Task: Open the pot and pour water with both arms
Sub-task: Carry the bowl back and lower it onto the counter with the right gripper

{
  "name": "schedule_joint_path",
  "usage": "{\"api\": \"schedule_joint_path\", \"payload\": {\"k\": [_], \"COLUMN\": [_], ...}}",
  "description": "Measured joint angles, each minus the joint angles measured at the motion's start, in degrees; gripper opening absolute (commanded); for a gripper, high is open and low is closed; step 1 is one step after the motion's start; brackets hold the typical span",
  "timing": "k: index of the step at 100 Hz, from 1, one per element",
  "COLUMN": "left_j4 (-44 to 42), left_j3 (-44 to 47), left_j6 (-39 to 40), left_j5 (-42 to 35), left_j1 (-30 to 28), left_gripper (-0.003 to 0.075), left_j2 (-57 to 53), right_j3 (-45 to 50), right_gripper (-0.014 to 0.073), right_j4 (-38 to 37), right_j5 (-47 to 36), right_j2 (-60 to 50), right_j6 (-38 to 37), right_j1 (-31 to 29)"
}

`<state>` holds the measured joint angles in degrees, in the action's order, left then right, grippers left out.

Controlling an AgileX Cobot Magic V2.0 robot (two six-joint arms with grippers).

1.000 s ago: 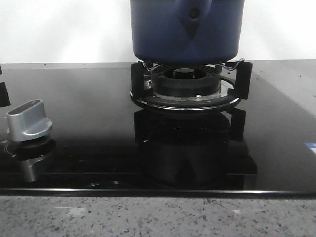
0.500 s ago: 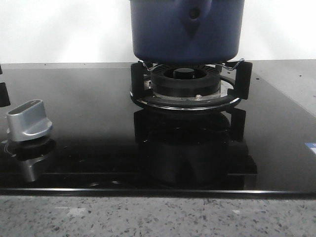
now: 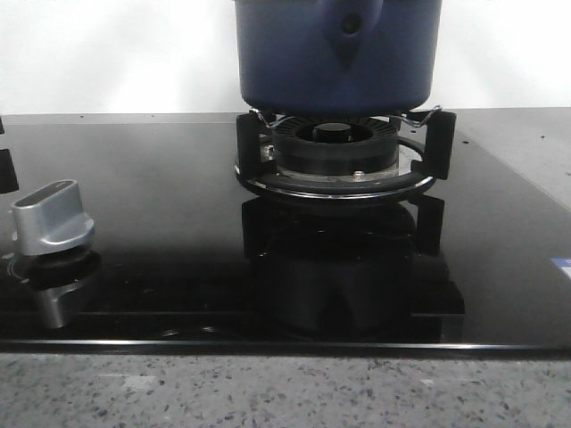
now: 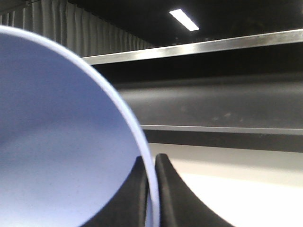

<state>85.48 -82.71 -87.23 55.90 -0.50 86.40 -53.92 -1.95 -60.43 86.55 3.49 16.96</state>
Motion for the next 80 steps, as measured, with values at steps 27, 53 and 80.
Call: {"api": "schedule_joint_path", "payload": {"k": [27, 53, 80], "left_j4": [0.0, 0.5, 1.0], "left_j3": [0.0, 0.0, 0.0], "left_j6": [0.0, 0.0, 0.0], "left_j5": [0.0, 0.0, -0.2], "left_j1": [0.0, 0.0, 1.7], "left_gripper": [0.0245, 0.0245, 0.0245], "left_j2": [0.0, 0.0, 0.0], "right_j3": [0.0, -1.4, -13.7], "right_gripper": [-0.0047, -0.0047, -0.0047], "right_j4": [0.1, 4.0, 7.4], "right_j5": [0.3, 11.2, 52.7], "right_j2": [0.0, -1.9, -8.6], "right_j6": [0.0, 0.5, 0.8], "right_j1": [0.0, -0.1, -6.1]}}
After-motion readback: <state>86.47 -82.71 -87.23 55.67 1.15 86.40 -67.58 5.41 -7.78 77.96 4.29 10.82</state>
